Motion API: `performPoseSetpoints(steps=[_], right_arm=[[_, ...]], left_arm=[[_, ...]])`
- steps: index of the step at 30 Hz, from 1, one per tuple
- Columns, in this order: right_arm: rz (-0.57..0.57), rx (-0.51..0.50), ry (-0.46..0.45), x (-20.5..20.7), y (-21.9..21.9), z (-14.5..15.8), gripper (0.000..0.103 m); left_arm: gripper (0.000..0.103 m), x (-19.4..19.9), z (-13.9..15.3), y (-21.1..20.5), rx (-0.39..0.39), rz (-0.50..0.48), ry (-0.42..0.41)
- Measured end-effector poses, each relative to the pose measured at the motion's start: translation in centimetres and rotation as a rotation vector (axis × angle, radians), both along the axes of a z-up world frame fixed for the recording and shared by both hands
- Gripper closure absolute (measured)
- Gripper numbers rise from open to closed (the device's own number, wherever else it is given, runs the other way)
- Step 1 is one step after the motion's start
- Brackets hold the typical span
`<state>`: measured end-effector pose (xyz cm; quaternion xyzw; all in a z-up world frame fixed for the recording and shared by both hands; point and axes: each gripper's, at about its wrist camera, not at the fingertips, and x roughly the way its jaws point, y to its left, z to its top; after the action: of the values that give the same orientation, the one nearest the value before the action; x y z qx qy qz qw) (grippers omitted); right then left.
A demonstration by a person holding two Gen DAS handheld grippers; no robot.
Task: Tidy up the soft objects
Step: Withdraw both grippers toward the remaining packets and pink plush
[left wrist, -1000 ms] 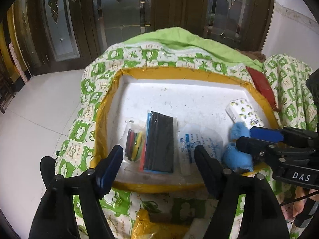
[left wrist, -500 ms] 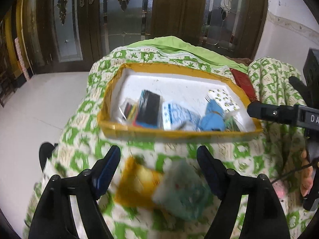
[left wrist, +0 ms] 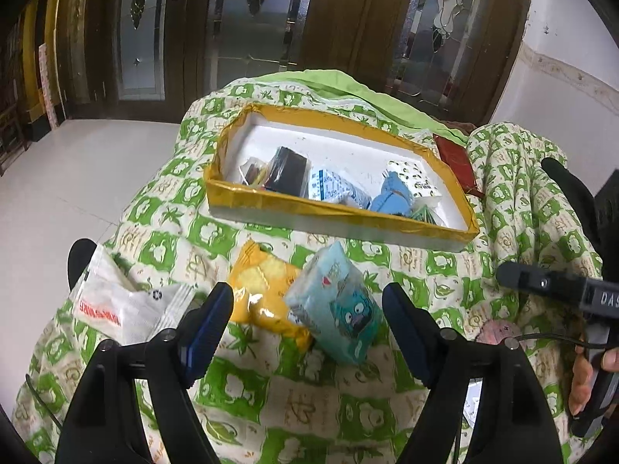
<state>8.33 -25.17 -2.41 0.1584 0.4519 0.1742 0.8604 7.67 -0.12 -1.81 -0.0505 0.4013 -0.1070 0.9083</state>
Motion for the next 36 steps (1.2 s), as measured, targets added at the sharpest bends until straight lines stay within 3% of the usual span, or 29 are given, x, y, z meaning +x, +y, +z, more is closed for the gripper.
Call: performPoseSetpoints(steps=[6, 12, 21, 32, 34, 36], right_arm=[[-0.014, -0.024, 0.029, -1.7, -0.1, -0.2, 0.032], [-0.023, -0.132, 0.073, -3.1, 0.3, -0.8, 0.032], [-0.039, -0.24, 0.158, -2.7, -0.4, -2.4, 0.044], [0.024, -0.383, 0.228, -2.6, 0.8, -4.2, 0.046], [0.031, -0.395, 0.23, -2.5, 1.0, -4.5, 0.048], [0.04, -0.394, 0.226, -2.6, 1.4, -4.6, 0.057]], left_arm=[[0.024, -0.7, -0.5, -0.3, 0.014, -0.009, 0.016], [0.024, -1.1, -0.8, -0.7, 0.026, -0.026, 0.025], [0.024, -1.2, -1.4, -1.3, 0.04, -0.047, 0.04], [0.024, -1.2, -1.7, -1.7, 0.051, -0.06, 0.048], [0.024, -1.1, -1.8, -1.8, 0.049, -0.061, 0.05], [0.024, -1.0, -2.0, -1.9, 0.047, -0.062, 0.056]])
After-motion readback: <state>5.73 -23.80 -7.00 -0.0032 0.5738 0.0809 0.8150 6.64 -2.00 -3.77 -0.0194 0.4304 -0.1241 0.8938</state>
